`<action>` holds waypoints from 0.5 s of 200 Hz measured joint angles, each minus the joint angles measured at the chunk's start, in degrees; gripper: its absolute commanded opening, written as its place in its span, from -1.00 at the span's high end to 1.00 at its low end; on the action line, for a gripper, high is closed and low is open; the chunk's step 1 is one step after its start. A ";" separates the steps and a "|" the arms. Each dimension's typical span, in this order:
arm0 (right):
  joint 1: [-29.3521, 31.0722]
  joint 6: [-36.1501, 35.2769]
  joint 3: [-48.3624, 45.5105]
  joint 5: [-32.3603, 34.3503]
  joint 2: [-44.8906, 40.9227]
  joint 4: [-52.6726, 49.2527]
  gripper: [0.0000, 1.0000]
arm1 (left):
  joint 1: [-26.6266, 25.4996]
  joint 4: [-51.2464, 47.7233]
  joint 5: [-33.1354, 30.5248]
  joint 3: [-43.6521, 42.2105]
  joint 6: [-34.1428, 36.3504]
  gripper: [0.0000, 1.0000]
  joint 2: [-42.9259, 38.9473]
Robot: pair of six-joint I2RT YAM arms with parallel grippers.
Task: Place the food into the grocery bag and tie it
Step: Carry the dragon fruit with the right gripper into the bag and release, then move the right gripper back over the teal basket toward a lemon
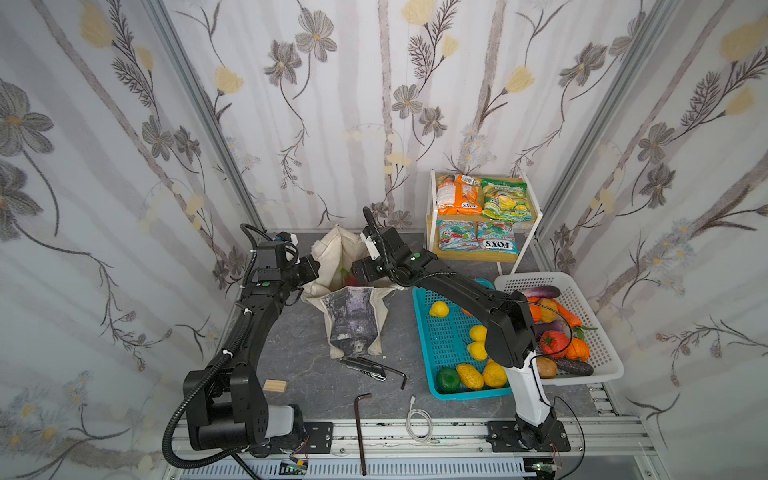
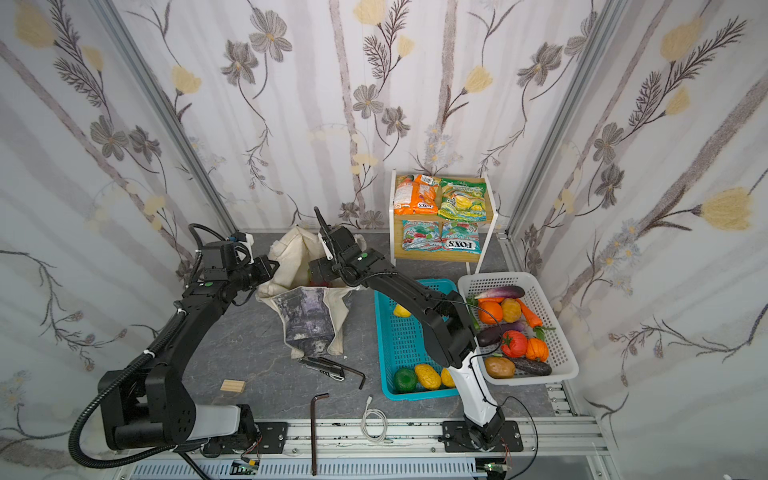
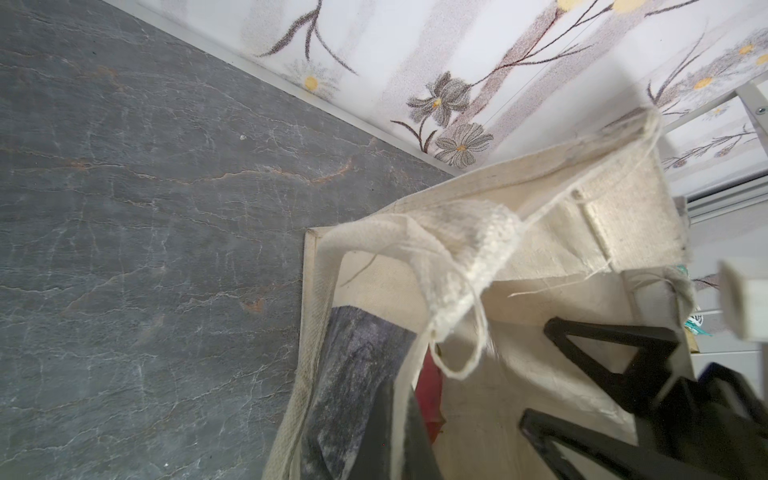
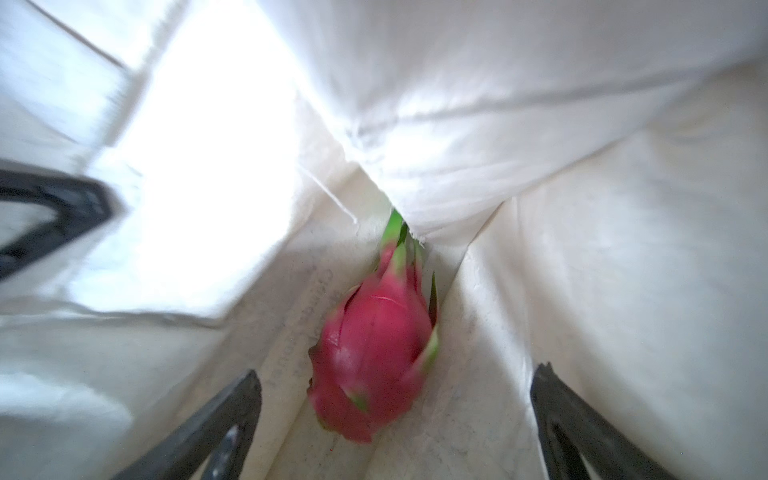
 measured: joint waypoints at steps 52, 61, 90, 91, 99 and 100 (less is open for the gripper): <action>0.07 -0.22 -9.07 5.51 -16.52 3.41 -0.99 | -0.11 -0.04 -0.13 -0.02 0.00 1.00 -0.13; 0.07 -0.20 -10.62 6.86 -18.71 4.44 -0.99 | -0.11 -0.04 -0.22 -0.04 0.00 1.00 -0.15; 0.13 2.19 -15.89 15.37 -26.58 6.34 -0.99 | -0.22 -0.04 -0.35 -0.09 0.00 1.00 -0.17; 0.13 2.43 -16.15 15.85 -26.95 6.38 -0.99 | -0.22 -0.04 -0.35 -0.09 0.00 1.00 -0.17; 0.13 3.91 -17.53 19.19 -29.31 6.62 -0.99 | -0.22 -0.04 -0.37 -0.09 0.00 1.00 -0.17; 0.13 4.04 -17.64 19.52 -29.53 6.62 -0.99 | -0.22 -0.04 -0.35 -0.09 0.00 1.00 -0.17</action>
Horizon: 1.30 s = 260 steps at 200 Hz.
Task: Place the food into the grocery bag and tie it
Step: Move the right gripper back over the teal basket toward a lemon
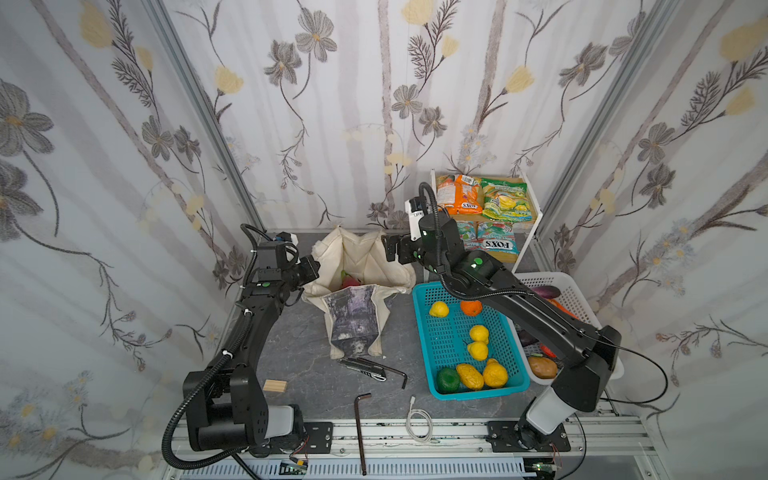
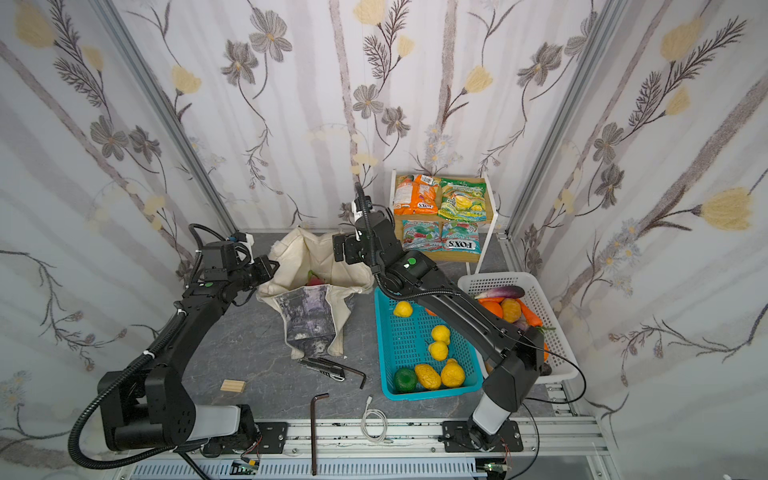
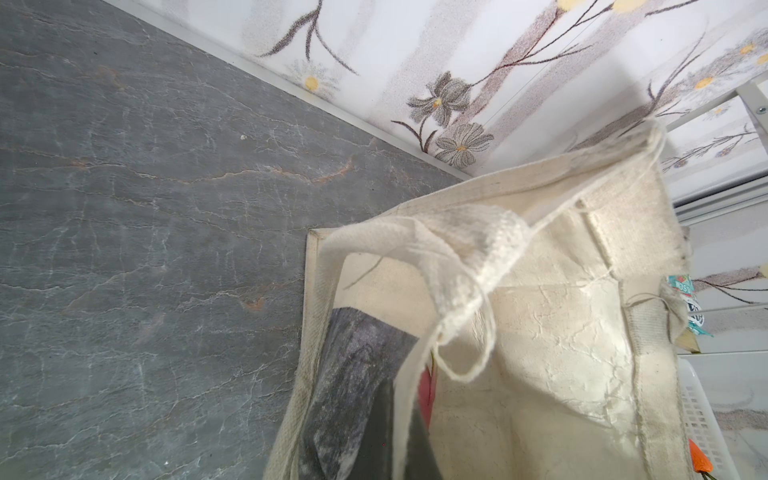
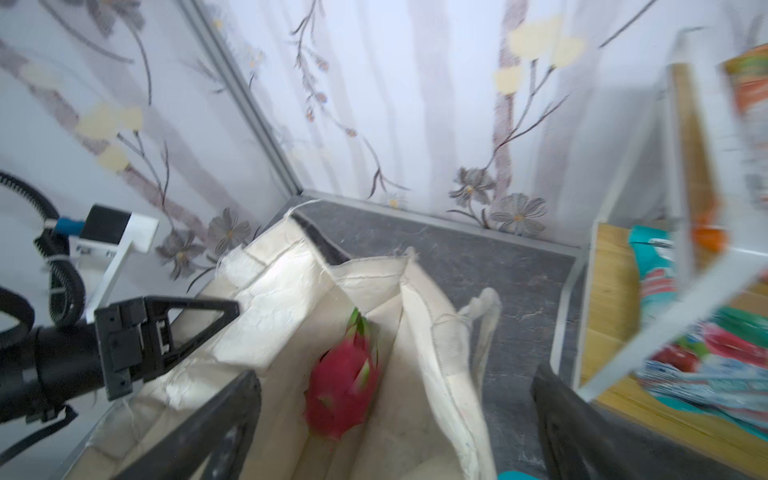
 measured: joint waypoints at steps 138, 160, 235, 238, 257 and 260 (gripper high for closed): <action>-3.52 4.48 -54.40 7.13 -36.04 16.04 -0.99 | -0.46 0.02 -1.07 -0.22 0.04 1.00 -0.13; -6.36 10.43 -56.85 8.22 -35.95 13.64 -0.99 | -0.55 0.00 -1.11 -0.28 0.09 1.00 -0.50; -8.46 14.40 -57.83 0.90 -27.15 19.34 -0.99 | -0.63 -0.02 -1.62 -0.44 0.46 1.00 -0.90; -8.96 14.75 -57.57 0.15 -26.23 19.47 -0.99 | -0.63 0.00 -1.68 -0.46 0.46 1.00 -0.96; -11.17 15.85 -56.81 -3.80 -22.27 21.07 -0.99 | -0.63 0.00 -1.77 -0.50 0.46 1.00 -1.07; -11.41 15.98 -56.81 -4.28 -21.59 21.53 -0.99 | -0.63 0.00 -1.77 -0.50 0.46 1.00 -1.07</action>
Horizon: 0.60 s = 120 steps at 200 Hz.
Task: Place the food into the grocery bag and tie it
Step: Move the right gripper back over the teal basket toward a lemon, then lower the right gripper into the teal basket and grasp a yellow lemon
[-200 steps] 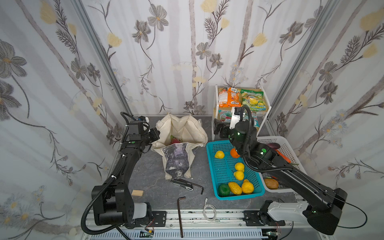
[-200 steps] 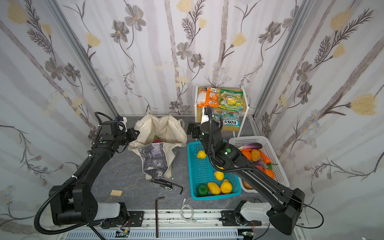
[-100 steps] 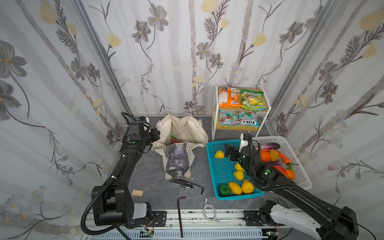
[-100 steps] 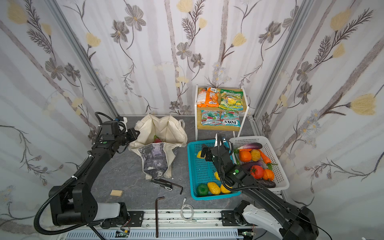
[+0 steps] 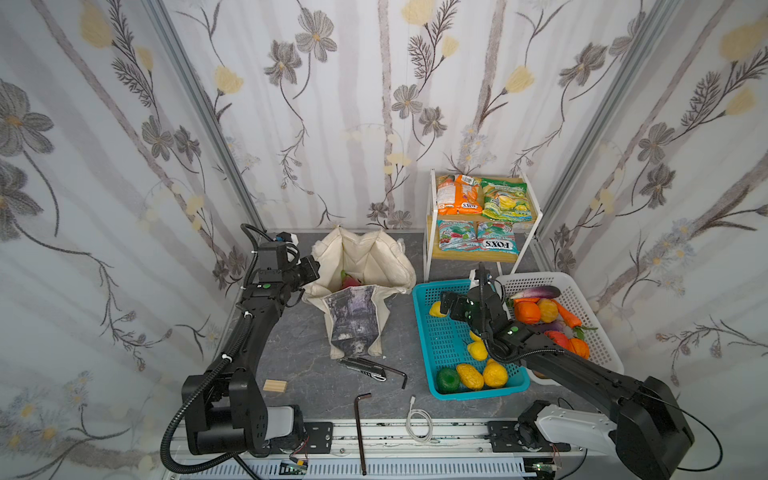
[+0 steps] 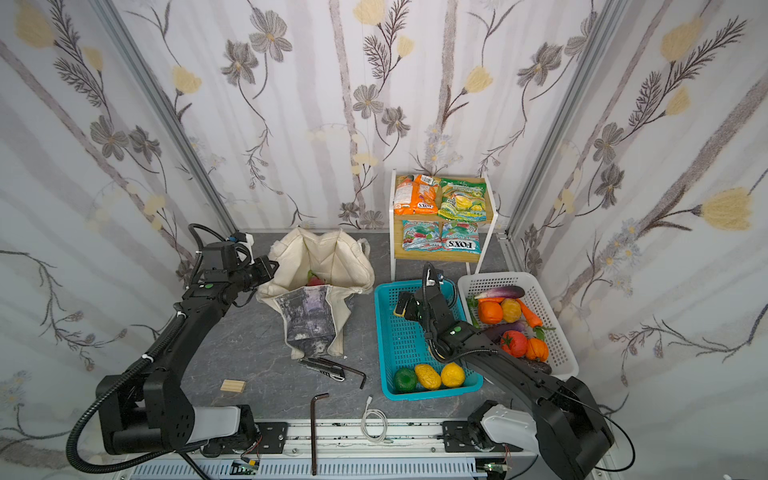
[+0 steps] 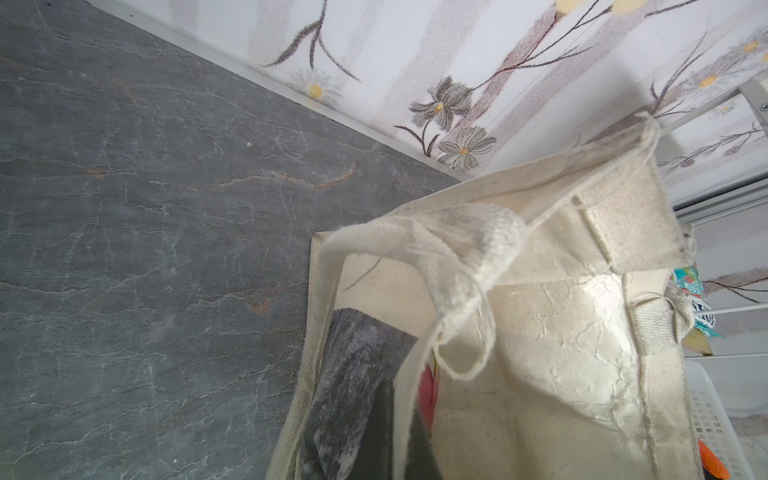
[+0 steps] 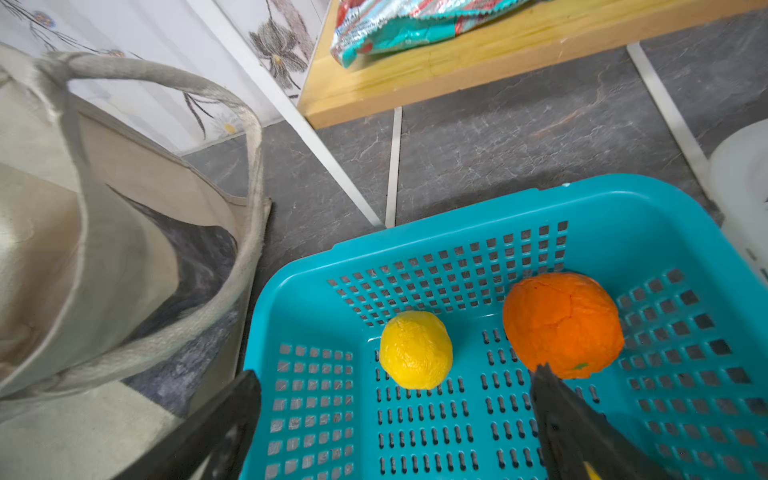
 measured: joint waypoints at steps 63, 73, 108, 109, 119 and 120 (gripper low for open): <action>-1.79 2.89 1.55 -7.63 10.36 6.03 -0.91 | -0.02 0.00 -0.15 -0.04 0.02 1.00 0.00; -1.79 3.39 1.64 -7.74 11.32 6.25 -0.89 | -0.02 0.00 -0.17 -0.07 0.04 1.00 0.00; -2.62 4.20 1.73 -9.20 15.52 8.07 -0.79 | -0.04 0.02 -0.20 -0.13 0.09 1.00 0.00; -2.64 4.24 1.73 -9.22 15.74 8.11 -0.79 | -0.04 0.02 -0.20 -0.13 0.09 1.00 0.00; -2.82 4.28 1.73 -9.40 16.72 8.59 -0.79 | -0.07 0.02 -0.20 -0.13 0.09 1.00 0.00; -2.86 4.28 1.73 -9.40 16.87 8.59 -0.79 | -0.07 0.02 -0.22 -0.13 0.09 1.00 0.00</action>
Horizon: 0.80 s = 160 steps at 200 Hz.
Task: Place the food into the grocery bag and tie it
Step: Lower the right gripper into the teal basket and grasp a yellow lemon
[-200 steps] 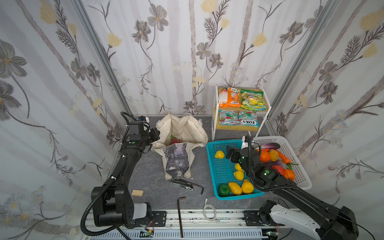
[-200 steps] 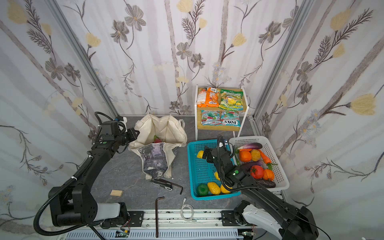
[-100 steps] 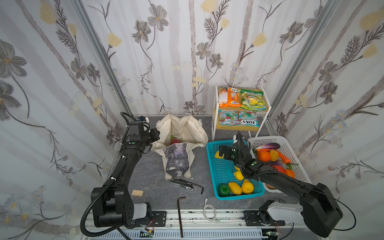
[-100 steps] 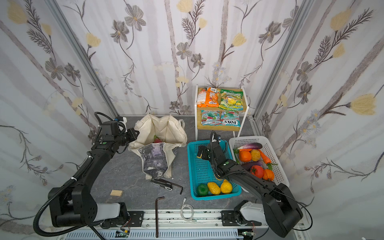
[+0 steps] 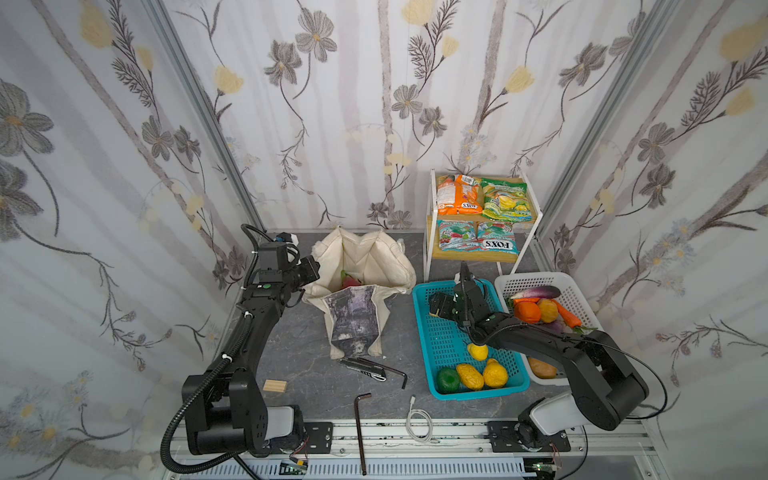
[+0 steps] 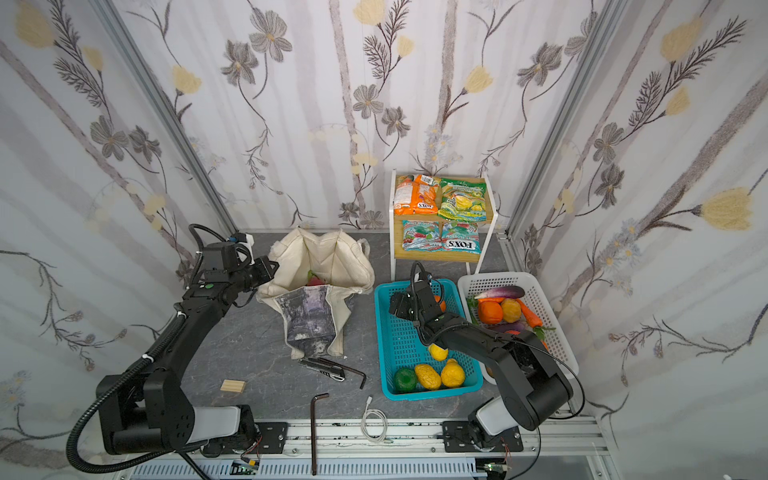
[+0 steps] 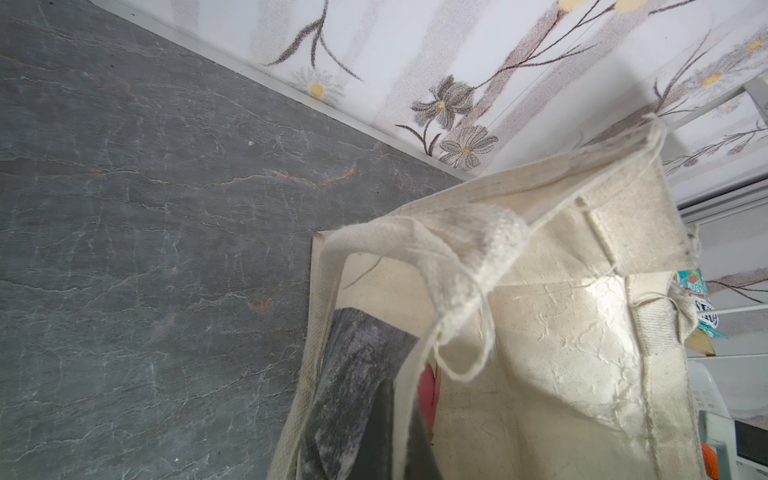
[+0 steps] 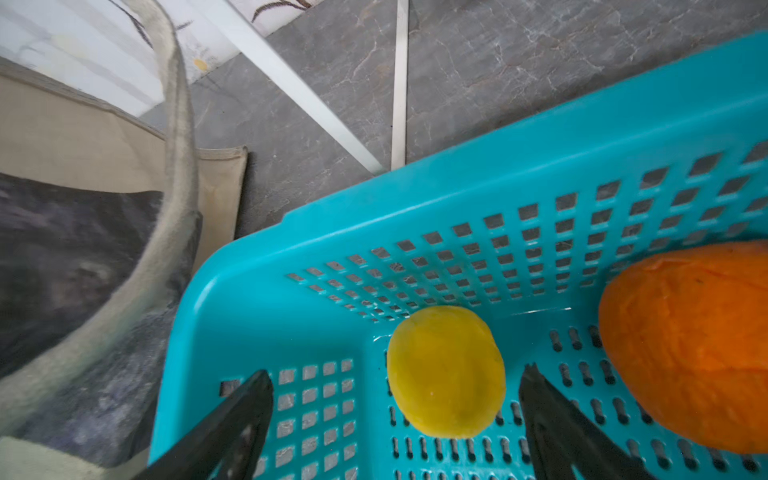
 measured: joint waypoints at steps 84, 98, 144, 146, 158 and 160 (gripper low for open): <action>-1.66 0.68 0.68 -1.62 7.04 3.13 -0.68 | -0.09 0.00 -0.37 -0.02 0.07 1.00 0.02; -1.77 1.03 0.85 -2.14 7.82 4.07 -0.64 | -0.11 0.00 -0.39 -0.04 0.07 1.00 0.02; -1.97 1.07 0.79 -2.58 9.09 5.14 -0.51 | -0.11 0.00 -0.46 -0.04 0.09 1.00 0.02; -1.97 1.07 0.76 -2.58 9.14 5.14 -0.50 | -0.11 0.00 -0.46 -0.04 0.09 1.00 0.02; -1.99 1.07 0.68 -2.67 9.40 5.11 -0.43 | -0.11 0.00 -0.48 -0.04 0.09 1.00 0.02; -1.99 1.07 0.66 -2.71 9.44 5.11 -0.43 | -0.11 0.00 -0.48 -0.04 0.09 1.00 0.02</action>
